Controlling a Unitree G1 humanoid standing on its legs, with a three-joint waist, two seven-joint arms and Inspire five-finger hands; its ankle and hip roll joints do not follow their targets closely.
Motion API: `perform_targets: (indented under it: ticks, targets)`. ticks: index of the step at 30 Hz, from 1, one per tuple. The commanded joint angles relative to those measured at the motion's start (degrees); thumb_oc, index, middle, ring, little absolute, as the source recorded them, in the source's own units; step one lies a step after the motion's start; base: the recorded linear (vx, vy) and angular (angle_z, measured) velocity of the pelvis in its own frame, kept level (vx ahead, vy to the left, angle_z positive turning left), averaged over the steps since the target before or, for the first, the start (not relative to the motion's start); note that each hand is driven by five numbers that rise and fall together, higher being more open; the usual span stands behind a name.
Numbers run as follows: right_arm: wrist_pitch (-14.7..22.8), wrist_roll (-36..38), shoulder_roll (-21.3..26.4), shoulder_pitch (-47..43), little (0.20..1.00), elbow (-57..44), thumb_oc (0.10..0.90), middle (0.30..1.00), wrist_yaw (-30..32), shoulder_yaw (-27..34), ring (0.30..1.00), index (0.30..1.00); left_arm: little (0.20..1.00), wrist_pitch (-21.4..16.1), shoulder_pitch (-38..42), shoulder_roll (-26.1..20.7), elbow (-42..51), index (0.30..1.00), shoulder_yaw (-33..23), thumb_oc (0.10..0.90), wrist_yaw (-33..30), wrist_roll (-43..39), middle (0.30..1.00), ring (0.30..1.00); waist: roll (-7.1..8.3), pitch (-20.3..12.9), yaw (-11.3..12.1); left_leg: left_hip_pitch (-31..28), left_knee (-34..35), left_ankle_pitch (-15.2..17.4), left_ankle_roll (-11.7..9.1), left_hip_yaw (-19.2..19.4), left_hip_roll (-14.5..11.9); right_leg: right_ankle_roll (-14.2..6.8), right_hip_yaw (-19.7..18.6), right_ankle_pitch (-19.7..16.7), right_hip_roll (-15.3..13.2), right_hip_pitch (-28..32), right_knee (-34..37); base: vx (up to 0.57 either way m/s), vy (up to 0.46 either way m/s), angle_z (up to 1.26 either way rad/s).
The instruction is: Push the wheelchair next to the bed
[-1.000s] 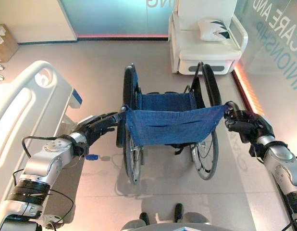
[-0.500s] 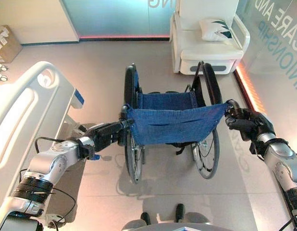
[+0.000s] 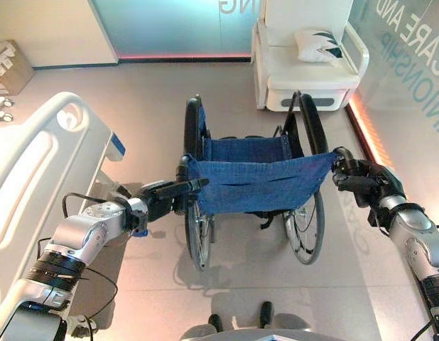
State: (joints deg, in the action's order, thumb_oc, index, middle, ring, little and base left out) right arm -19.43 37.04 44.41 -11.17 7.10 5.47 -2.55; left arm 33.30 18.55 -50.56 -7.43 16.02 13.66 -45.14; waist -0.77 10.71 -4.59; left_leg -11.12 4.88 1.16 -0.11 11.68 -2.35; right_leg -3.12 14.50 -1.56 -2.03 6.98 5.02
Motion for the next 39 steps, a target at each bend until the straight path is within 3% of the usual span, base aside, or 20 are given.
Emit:
perform_targets:
  ticks: [1, 4, 5, 7, 8, 15, 28, 39]
  targets:
    - [5.5, 5.4, -2.1, -2.0, 0.3, 0.4, 0.4, 0.3, -2.6, -6.3, 0.3, 0.3, 0.9, -8.8, 8.4, 2.1, -1.7, 0.9, 0.4, 0.8, -4.8, -2.0, 0.9, 0.9, -0.85, -3.9, 0.6, 4.6, -0.8, -1.0, -2.0, 3.4, 1.3, -2.9, 0.8, 3.6, -0.7, -1.1, -3.7, 0.0, 0.0, 0.0]
    - [5.7, 4.6, -3.0, -2.3, 0.3, 1.0, 0.4, 0.3, -3.1, -6.9, 0.3, 0.3, 0.9, -11.4, 9.5, 4.2, -3.3, 0.9, 0.2, 0.8, -8.1, -2.0, 0.9, 0.9, -0.65, -4.0, 0.3, 4.5, -0.7, -1.0, -1.9, 3.4, 1.3, -2.9, 0.4, 3.6, -0.6, -1.3, -3.8, 0.0, 0.0, 0.0]
    - [5.6, 4.4, -3.2, -2.5, 0.3, 1.0, 0.4, 0.3, -3.3, -7.0, 0.3, 0.3, 0.829, -12.5, 9.7, 4.8, -3.5, 0.829, 0.1, 0.753, -9.0, -1.0, 0.829, 0.829, -0.56, -4.0, 0.2, 4.5, -0.8, -1.0, -1.9, 3.4, 1.3, -2.8, 0.3, 3.6, -0.6, -1.4, -3.9, 0.0, 0.0, 0.0]
    - [5.4, 4.0, -3.7, -2.8, 0.3, 1.0, 0.4, 0.3, -3.5, -7.3, 0.3, 0.3, 0.406, -14.2, 10.3, 6.0, -4.2, 0.406, 0.0, 0.471, -11.8, -2.5, 0.406, 0.406, -0.41, -3.9, 0.1, 4.6, -0.8, -1.0, -1.9, 3.4, 1.3, -2.8, 0.1, 3.6, -0.6, -1.5, -4.0, 0.0, 0.0, 0.0]
    - [5.5, 3.7, -4.1, -2.8, 0.3, 1.1, 0.4, 0.3, -3.9, -7.4, 0.3, 0.3, 0.3, -15.6, 10.4, 7.2, -4.6, 0.3, -0.4, 0.4, -13.5, -2.0, 0.3, 0.3, -0.28, -3.8, 0.1, 4.6, -0.8, -1.0, -1.9, 3.4, 1.3, -2.7, 0.1, 3.7, -0.5, -1.5, -4.1, 0.0, 0.0, 0.0]
    - [5.9, 1.8, -6.8, -2.9, 0.3, 0.9, 0.4, 0.3, -3.7, -8.1, 0.3, 0.3, 0.3, -21.0, 10.0, 12.9, -4.5, 0.3, -0.2, 0.4, -19.8, 4.0, 0.3, 0.3, 0.59, -3.2, 0.4, 4.7, -1.1, -0.8, -1.6, 3.1, 1.4, -2.6, 0.2, 3.9, -0.5, -1.8, -4.8, 0.0, 0.0, 0.0]
    - [5.4, 0.6, -8.1, -3.0, 0.3, 0.2, 0.4, 0.3, -4.5, -9.4, 0.3, 0.3, 0.3, -17.8, 9.8, 16.9, -4.5, 0.3, 3.8, 0.4, -19.6, 9.6, 0.3, 0.3, 1.45, -2.6, 0.5, 4.1, -1.3, -0.3, -1.1, 2.6, 1.6, -2.8, -0.3, 3.9, -0.2, -1.6, -5.3, 0.0, -0.001, 0.0]
    - [5.9, -0.5, -9.1, -3.5, 0.3, 0.8, 0.4, 0.3, -4.5, -9.6, 0.3, 0.3, 0.3, -18.9, 8.5, 19.1, -4.8, 0.3, 2.7, 0.4, -23.4, 7.8, 0.3, 0.3, 1.72, -2.6, 1.0, 3.6, -2.4, 0.5, -0.7, 2.0, 2.1, -2.9, -0.2, 4.1, -0.4, -1.0, -5.7, 0.03, 0.016, -0.04]
